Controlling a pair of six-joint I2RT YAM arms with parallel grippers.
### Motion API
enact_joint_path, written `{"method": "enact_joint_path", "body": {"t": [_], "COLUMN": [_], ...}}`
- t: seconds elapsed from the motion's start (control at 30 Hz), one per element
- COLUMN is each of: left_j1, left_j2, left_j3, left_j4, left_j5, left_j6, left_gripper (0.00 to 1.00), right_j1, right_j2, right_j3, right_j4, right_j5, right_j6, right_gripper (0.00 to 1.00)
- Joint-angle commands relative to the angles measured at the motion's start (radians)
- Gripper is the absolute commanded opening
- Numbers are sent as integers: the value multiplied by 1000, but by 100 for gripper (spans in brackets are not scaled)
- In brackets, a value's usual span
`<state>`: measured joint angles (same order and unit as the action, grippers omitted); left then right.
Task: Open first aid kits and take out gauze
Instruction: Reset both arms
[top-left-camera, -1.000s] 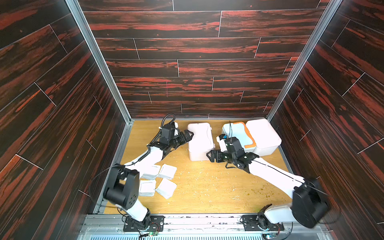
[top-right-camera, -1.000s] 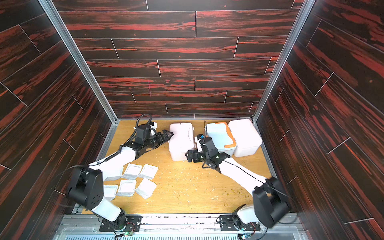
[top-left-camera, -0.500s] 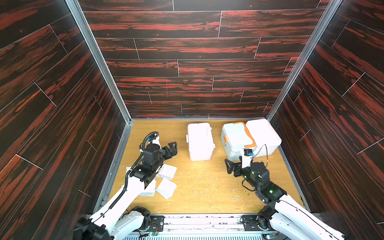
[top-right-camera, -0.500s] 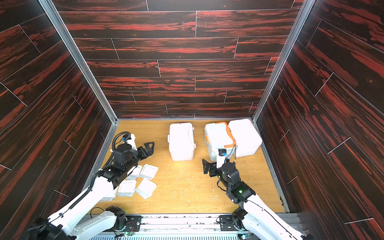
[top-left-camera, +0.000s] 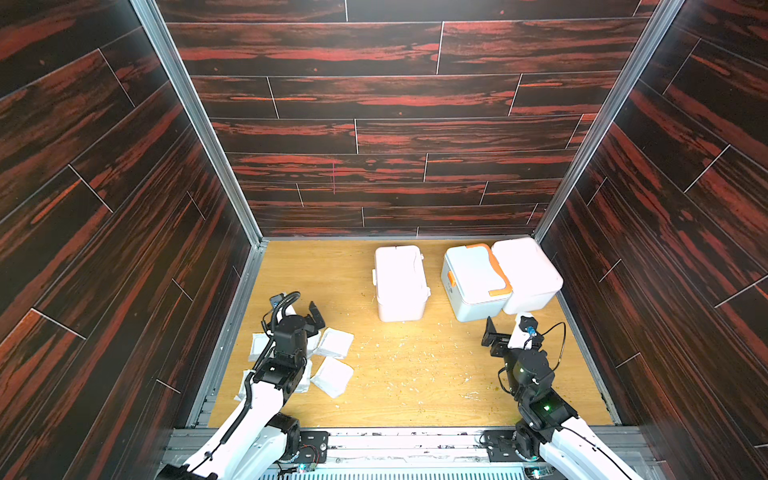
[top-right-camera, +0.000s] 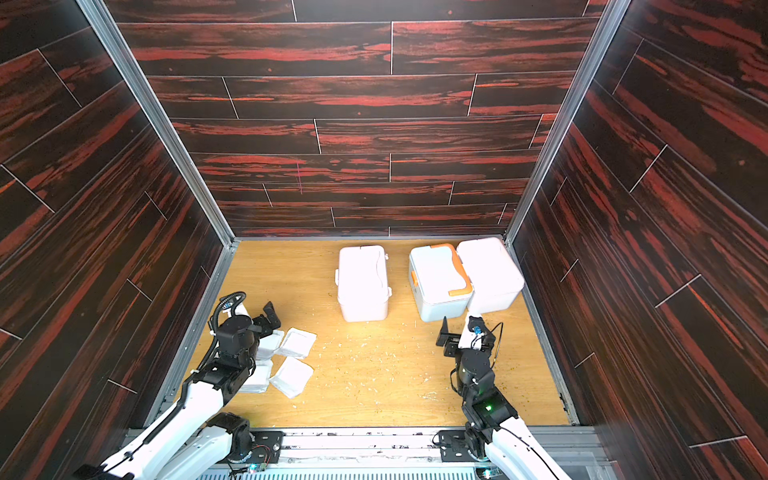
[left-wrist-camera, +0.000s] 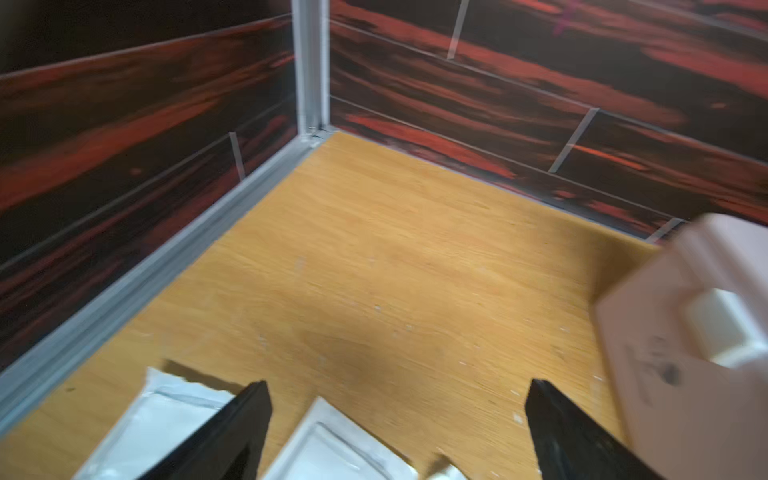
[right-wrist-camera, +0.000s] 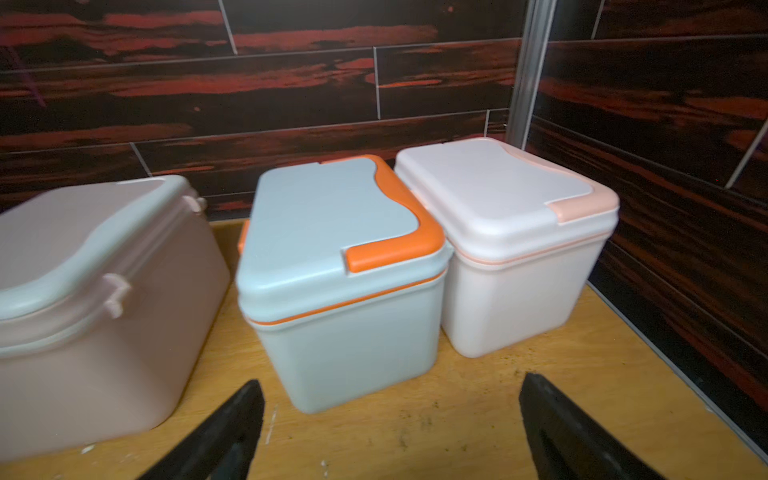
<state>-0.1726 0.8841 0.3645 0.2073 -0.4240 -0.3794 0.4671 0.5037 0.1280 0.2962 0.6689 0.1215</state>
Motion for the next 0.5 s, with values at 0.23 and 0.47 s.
{"method": "enact_joint_path", "body": {"t": [0.23,0.47], "left_j1": [194,268], "left_j2": [129,280], "left_j3": [-4,-27], "left_j4": [159,288], "left_j5": [76,158], "left_j6": [109,143], "left_gripper": [100,100], "right_j1": [-221,-410], "right_j2": [341,577], "right_j3": [145,84], "right_j4": [85,328], "right_j5": [-300,-473], "right_j6": [-32,10], "right_gripper": [99,99]}}
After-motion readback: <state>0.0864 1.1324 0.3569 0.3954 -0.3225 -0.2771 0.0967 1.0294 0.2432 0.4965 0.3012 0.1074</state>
